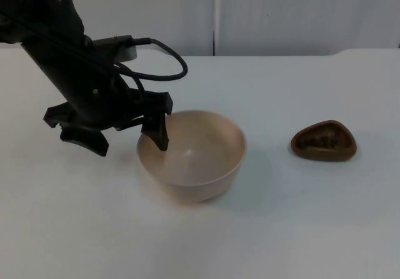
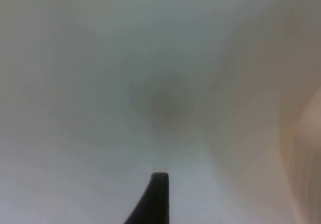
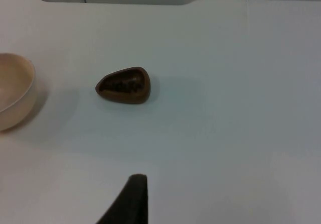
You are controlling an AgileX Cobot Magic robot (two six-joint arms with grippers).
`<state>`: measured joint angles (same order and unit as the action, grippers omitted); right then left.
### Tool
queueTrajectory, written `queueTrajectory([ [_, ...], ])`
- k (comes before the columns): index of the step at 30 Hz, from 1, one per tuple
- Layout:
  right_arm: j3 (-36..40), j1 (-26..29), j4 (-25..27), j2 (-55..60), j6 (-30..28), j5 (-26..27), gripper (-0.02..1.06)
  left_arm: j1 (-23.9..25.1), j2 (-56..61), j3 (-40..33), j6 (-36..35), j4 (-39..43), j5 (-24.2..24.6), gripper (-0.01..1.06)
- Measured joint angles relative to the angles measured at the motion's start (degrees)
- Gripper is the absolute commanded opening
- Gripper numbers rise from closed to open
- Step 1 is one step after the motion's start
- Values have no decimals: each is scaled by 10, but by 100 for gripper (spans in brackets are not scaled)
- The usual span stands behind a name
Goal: Pick up the bowl with the left hand and pour the coffee beans from the cup into the bowl with the right hand.
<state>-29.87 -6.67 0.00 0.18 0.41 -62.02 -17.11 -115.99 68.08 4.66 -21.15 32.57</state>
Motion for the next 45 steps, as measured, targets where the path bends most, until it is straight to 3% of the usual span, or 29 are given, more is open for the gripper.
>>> queueTrajectory([
  [16,0,0,0,0,0,0,105,0,-13,0,-40,-4,1,83],
  [19,0,0,0,0,0,0,105,0,-13,0,-43,-5,1,71],
  [23,0,0,0,0,0,0,105,0,-13,0,-47,-11,-4,43],
  [24,0,0,0,0,0,0,105,0,-13,0,-47,-14,-7,43],
  [28,0,0,0,0,0,0,105,0,-13,0,-47,-19,-9,23],
  [35,0,0,0,0,0,0,105,0,-13,0,-47,-25,-10,2],
  [45,0,0,0,0,0,0,105,0,-13,0,-38,-46,-13,0],
])
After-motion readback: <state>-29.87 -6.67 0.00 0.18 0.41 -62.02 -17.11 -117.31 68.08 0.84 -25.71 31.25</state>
